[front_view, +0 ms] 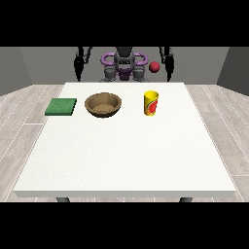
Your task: Pick the cup and pour the ball into the bowl, then pick the bowl and place it on the pad
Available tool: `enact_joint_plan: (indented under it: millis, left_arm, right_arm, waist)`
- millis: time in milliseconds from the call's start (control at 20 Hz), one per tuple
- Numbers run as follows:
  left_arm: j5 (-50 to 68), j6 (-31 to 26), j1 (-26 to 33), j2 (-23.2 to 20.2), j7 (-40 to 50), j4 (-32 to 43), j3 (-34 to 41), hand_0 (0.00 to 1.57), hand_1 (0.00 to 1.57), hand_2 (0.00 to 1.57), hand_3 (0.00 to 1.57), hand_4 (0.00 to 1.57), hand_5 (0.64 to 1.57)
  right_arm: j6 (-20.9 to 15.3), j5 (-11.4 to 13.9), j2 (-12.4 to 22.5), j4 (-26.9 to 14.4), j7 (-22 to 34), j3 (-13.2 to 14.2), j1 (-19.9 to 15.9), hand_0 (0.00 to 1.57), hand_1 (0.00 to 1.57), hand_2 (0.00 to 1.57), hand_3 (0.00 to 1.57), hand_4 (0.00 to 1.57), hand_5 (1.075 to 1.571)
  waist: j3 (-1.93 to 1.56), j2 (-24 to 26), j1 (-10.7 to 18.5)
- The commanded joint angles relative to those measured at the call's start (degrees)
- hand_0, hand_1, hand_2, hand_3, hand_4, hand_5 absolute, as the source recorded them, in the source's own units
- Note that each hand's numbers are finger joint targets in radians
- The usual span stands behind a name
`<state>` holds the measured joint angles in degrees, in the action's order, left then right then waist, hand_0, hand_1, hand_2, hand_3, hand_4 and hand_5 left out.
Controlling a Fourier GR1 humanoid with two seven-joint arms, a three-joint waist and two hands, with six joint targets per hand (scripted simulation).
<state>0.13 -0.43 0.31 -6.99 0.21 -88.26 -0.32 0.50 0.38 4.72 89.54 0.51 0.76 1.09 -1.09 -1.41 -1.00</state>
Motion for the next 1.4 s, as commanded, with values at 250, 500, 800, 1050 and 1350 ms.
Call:
enact_joint_plan:
  millis: [250, 500, 800, 1050, 1350]
  left_arm:
    - [0.68, -0.66, -1.63, -2.71, 5.18, -6.88, 0.68, 0.0, 0.0, 0.0, 0.0, 0.0, 1.535]
    - [13.99, 1.1, -5.77, 5.42, 17.43, -12.9, 1.9, 0.0, 0.0, 0.0, 0.0, 0.0, 1.535]
    - [16.58, 1.16, -1.36, 5.98, 22.44, -18.51, -0.52, 0.0, 0.0, 0.0, 0.0, 0.0, 1.536]
    - [14.49, -0.89, -13.0, 2.4, 13.59, -14.92, 3.98, 0.0, 0.0, 0.0, 0.0, 0.0, 1.517]
    - [12.22, -1.3, -22.39, -1.04, 3.44, -8.27, 9.73, 0.0, 0.0, 0.0, 0.0, 0.0, 1.509]
  right_arm:
    - [0.72, -0.14, 3.32, 6.44, 5.73, 0.74, -0.82, 0.0, 0.0, 0.0, 0.31, 1.06, 1.571]
    - [-8.83, -3.07, -4.58, 13.32, 18.81, -10.56, -8.05, 0.0, 0.0, 0.0, 0.0, 0.83, 1.571]
    - [-29.53, 0.33, -4.69, 15.43, 26.52, -29.81, -7.04, 0.0, 0.0, 0.0, 0.0, 0.57, 1.571]
    - [-24.56, 5.25, -4.71, 13.92, 25.92, -23.87, -25.17, 0.0, 0.0, 0.0, 0.0, 0.2, 1.57]
    - [-19.26, 2.1, -2.24, 14.62, 17.44, -19.77, -26.71, 0.0, 0.0, 0.0, 0.0, 0.0, 1.57]
  waist:
    - [1.03, 16.82, -0.51]
    - [1.26, 30.4, 3.5]
    - [1.13, 28.71, 3.59]
    - [1.15, 10.82, -0.13]
    - [1.11, -5.1, -4.79]
